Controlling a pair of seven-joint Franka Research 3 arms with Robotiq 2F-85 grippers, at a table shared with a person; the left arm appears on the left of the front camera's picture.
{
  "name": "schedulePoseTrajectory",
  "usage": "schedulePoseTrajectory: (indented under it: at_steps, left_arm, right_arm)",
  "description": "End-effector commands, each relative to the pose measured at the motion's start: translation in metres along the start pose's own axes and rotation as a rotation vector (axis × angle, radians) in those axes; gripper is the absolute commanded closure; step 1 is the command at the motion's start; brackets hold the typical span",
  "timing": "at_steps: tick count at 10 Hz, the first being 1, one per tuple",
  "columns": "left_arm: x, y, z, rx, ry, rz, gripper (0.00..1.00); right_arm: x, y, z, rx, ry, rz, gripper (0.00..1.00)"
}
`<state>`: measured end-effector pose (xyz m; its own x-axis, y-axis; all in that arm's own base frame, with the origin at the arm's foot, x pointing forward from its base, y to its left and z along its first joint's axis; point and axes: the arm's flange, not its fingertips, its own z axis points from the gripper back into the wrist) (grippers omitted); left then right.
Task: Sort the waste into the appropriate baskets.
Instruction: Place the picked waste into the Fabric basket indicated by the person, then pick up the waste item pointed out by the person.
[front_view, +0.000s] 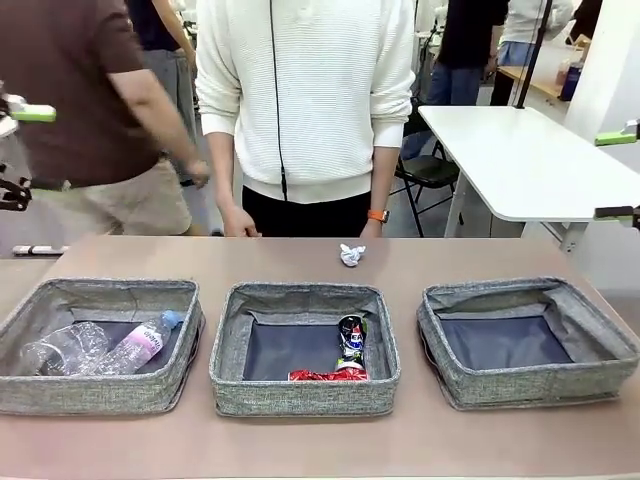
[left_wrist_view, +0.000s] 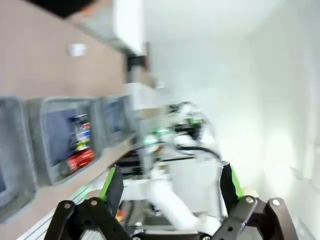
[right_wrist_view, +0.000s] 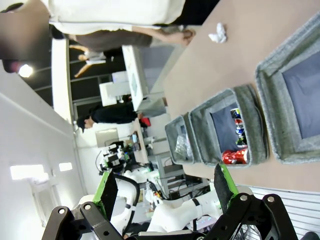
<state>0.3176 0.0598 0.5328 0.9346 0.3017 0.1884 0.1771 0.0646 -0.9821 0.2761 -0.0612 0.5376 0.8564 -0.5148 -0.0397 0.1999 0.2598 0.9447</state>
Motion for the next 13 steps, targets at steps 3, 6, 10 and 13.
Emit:
schedulePoseTrajectory:
  at_steps: [3,6,10,13]
  left_arm:
    - [0.006,0.005,0.02,-0.148,-0.03,0.025,0.0]
    - [0.006,0.005,0.02,-0.148,-0.03,0.025,0.0]
    - [0.006,0.005,0.02,-0.148,-0.03,0.025,0.0]
    - [0.006,0.005,0.02,-0.148,-0.03,0.025,0.0]
  right_arm:
    - [0.0,-0.001,0.0,0.006,0.001,0.016,0.0]
    - [0.0,-0.001,0.0,0.006,0.001,0.016,0.0]
    - [0.0,-0.001,0.0,0.006,0.001,0.016,0.0]
    - [0.0,-0.001,0.0,0.006,0.001,0.016,0.0]
